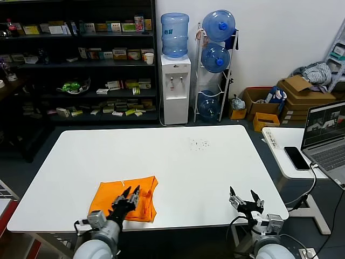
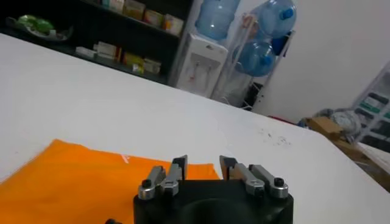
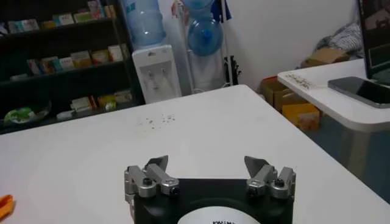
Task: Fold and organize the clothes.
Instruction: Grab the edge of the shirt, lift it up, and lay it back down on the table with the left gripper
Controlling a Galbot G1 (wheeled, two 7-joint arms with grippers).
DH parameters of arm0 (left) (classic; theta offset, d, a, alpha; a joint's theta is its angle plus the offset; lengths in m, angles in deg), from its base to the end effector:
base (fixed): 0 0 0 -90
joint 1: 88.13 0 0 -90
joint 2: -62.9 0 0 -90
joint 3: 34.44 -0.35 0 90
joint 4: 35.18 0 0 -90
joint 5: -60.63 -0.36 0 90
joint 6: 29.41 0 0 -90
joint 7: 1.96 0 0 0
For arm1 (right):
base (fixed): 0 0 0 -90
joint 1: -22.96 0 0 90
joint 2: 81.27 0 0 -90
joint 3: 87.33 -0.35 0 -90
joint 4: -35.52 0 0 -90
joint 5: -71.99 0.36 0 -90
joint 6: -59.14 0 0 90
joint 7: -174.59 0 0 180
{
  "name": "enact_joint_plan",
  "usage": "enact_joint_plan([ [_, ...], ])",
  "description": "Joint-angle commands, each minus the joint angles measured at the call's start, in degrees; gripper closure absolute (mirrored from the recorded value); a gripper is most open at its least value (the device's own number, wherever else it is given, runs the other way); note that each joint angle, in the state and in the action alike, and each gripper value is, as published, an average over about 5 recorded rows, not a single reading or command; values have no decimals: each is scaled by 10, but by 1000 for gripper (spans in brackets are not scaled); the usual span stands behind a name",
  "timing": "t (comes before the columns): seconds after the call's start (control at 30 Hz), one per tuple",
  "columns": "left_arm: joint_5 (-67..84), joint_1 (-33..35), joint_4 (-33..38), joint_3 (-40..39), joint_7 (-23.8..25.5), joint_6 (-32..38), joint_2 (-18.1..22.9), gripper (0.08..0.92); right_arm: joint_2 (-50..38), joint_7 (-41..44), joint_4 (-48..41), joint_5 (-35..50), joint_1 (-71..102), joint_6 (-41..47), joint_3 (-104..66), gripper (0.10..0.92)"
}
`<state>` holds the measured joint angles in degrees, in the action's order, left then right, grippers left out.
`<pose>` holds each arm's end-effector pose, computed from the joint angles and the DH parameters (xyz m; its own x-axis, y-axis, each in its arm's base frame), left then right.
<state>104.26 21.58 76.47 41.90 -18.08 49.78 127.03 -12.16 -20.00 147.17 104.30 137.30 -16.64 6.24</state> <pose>0.2286 0.0237 -0.3261 -0.9192 0.1659 0.3571 0.0402 0.9417 -0.3341 0.2176 -0.0580 -0.3293 -0.9270 0.0099 0.3750 0.0779 0.9830 0.1665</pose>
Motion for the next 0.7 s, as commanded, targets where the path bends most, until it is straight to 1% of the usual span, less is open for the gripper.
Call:
enact_joint_plan([
  [0.03, 50, 68, -58, 184, 72, 40, -83, 463, 1, 2, -2, 1, -5, 0, 3, 203],
  [0.1, 34, 71, -112, 191, 105, 66, -96, 411, 2, 1, -3, 1, -7, 1, 6, 203],
  [0.2, 1, 59, -187, 175, 146, 103, -103, 324, 3, 0, -4, 1, -9, 2, 11, 203],
  [0.27, -14, 47, -214, 160, 162, 117, -100, 264, 4, -1, -2, 0, -9, 3, 13, 203],
  [0.37, -26, 33, -227, 142, 173, 121, -90, 200, 4, -2, 2, 1, -8, 5, 11, 203],
  [0.47, -37, 20, -233, 124, 175, 121, -81, 180, 2, -3, 5, 2, -2, 5, 6, 203],
  [0.7, -43, -2, -239, 92, 173, 126, -74, 180, 2, -3, 8, 3, 5, 4, -1, 203],
])
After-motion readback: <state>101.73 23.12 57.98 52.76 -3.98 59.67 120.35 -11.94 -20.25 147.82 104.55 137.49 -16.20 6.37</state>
